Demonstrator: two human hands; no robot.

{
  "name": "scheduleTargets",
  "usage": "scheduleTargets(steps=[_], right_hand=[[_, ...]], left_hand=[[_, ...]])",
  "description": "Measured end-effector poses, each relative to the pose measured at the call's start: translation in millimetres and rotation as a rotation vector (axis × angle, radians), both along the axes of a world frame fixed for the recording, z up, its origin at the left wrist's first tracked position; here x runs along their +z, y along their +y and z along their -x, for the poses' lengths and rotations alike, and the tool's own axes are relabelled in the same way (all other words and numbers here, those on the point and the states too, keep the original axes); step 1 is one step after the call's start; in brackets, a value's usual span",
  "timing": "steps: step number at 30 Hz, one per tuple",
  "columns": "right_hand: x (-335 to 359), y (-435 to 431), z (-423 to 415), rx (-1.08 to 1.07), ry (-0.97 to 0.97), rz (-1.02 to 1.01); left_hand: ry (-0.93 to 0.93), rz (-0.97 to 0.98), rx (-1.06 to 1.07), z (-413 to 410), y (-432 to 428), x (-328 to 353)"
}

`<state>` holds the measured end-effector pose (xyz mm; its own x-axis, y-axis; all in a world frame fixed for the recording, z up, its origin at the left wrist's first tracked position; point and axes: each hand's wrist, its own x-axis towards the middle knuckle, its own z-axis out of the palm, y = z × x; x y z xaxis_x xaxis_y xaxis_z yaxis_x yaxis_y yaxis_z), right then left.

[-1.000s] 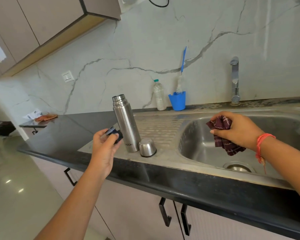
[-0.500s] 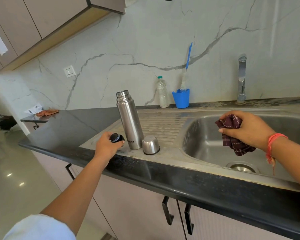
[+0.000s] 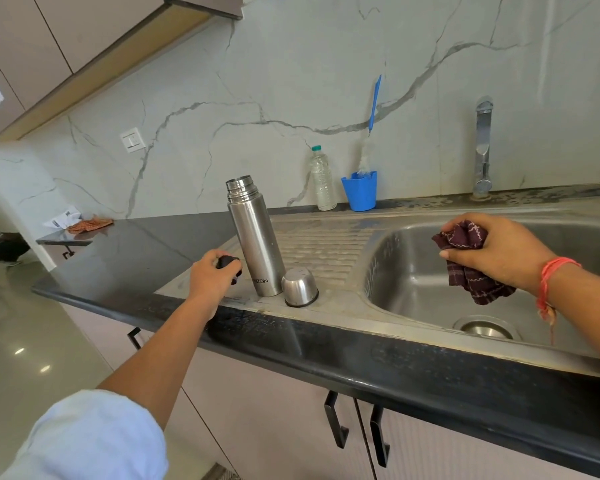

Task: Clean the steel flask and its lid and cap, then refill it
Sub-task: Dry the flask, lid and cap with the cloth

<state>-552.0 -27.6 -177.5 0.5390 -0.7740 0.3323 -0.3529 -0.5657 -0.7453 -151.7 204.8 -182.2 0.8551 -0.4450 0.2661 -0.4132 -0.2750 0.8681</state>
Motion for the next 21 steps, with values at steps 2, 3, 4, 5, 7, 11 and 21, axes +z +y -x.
scheduleTargets(steps=[2, 3, 4, 5, 7, 11, 21], right_hand=[[0.0, -0.7, -0.1, -0.002, 0.001, -0.002], [0.2, -0.9, -0.1, -0.004, 0.003, -0.001], [0.6, -0.8, 0.0, -0.006, 0.004, 0.0], [0.6, -0.8, 0.1, -0.008, 0.006, 0.001], [0.9, -0.7, 0.6, -0.01, 0.009, 0.0], [0.7, -1.6, 0.7, -0.019, 0.015, 0.0], [2.0, 0.0, 1.2, -0.015, 0.025, 0.001]], left_hand=[[0.029, 0.032, 0.002, 0.4, -3.1, 0.1], [0.022, 0.026, 0.013, 1.2, -4.2, -0.5], [0.003, 0.011, 0.029, 0.8, -5.7, -2.2], [-0.013, -0.007, 0.045, 1.0, -6.9, -4.0], [-0.039, -0.051, 0.064, 2.9, -7.4, -6.0], [-0.065, -0.135, 0.05, 3.0, -7.3, -8.8], [-0.069, -0.322, -0.039, -4.8, -2.7, -7.0]])
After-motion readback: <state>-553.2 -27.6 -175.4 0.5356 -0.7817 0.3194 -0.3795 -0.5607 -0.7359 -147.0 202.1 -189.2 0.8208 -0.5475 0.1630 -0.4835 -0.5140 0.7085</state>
